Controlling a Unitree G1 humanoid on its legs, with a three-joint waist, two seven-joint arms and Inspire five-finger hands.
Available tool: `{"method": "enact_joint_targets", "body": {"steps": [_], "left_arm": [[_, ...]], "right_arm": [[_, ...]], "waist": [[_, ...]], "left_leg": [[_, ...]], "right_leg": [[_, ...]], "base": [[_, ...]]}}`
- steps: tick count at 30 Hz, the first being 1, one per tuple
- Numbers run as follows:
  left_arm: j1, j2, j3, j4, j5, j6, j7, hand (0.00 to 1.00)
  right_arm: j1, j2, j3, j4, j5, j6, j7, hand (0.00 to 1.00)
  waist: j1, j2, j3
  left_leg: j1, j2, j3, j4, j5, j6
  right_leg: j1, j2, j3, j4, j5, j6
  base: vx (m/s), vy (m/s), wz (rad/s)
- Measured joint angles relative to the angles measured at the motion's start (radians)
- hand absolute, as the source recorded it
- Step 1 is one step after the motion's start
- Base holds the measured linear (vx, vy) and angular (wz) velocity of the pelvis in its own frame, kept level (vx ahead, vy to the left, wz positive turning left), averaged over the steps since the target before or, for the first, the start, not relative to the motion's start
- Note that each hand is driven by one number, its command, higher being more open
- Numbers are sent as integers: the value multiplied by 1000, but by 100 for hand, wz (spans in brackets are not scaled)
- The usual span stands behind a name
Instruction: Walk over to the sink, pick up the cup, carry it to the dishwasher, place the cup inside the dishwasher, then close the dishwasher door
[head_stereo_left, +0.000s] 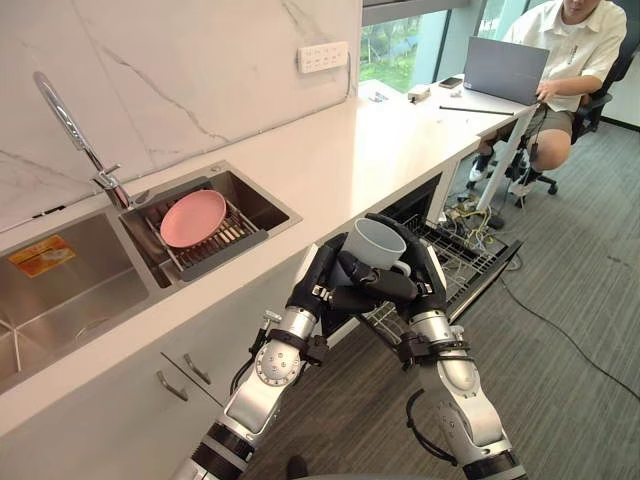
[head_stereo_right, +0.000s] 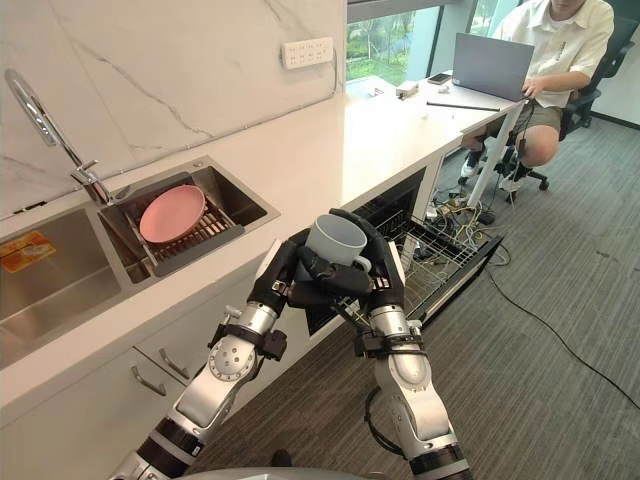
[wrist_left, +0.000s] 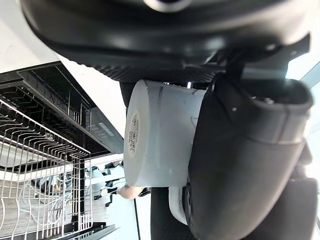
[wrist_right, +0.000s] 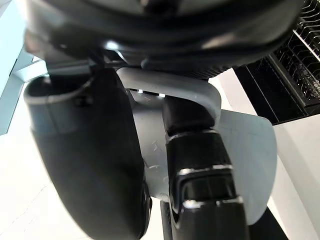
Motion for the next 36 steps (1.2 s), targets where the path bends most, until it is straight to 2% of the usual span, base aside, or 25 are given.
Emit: {"method": "enact_joint_targets", "body": {"steps": [9, 17, 21, 31, 36], "left_arm": [[4, -61, 27, -16, 49, 1, 13, 90], [26, -100, 53, -78, 87, -1, 12, 90], [47, -135, 67, -79, 88, -23, 12, 90], [53, -135, 87, -75, 82, -78, -20, 90], [67, -137, 93, -71, 67, -78, -26, 90]], "right_arm": [[0, 16, -69, -29, -65, 0, 22, 30], [0, 39, -94, -100, -189, -1, 25, 30], [1, 45, -104, -131, -310, -1, 25, 30], [2, 41, -110, -194, -450, -1, 24, 30], [16, 64, -110, -194, -498, -1, 21, 30]], "waist": [[6, -4, -2], [14, -5, -1], [23, -10, 2], [23, -18, 20], [22, -16, 35]], "left_leg": [[1, 0, 0, 0, 3, 1], [6, 0, -6, 0, 0, -4], [5, 0, -12, -1, 0, -5], [1, -1, -21, 0, -2, -8], [1, -1, -22, -1, -4, -10]], "right_leg": [[0, 0, -1, 1, 1, 1], [10, 1, -9, 1, 0, 2], [12, 0, -15, -1, -6, 1], [13, 0, -25, -3, -6, 4], [13, 0, -25, -3, -11, 11]], "base": [[0, 0, 0], [-3, -7, 2], [0, -11, 4], [5, -7, 2], [0, 0, 0]]}}
